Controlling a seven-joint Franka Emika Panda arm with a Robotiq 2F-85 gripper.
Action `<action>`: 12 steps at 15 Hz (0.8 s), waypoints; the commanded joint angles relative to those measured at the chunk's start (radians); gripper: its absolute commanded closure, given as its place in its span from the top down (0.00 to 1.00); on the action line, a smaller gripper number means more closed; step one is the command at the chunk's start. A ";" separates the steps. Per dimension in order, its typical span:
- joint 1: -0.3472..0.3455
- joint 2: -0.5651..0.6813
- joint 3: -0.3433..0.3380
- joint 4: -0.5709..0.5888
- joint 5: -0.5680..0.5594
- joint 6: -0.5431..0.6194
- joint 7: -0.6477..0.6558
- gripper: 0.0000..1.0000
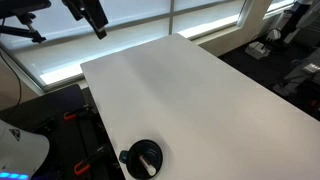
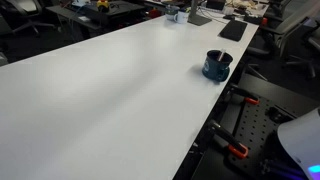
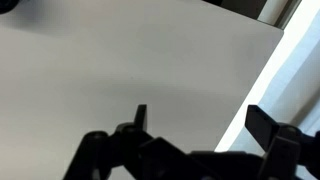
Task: Remove the marker from the cup
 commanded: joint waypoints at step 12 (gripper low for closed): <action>-0.015 0.022 0.001 0.002 0.009 -0.020 -0.008 1.00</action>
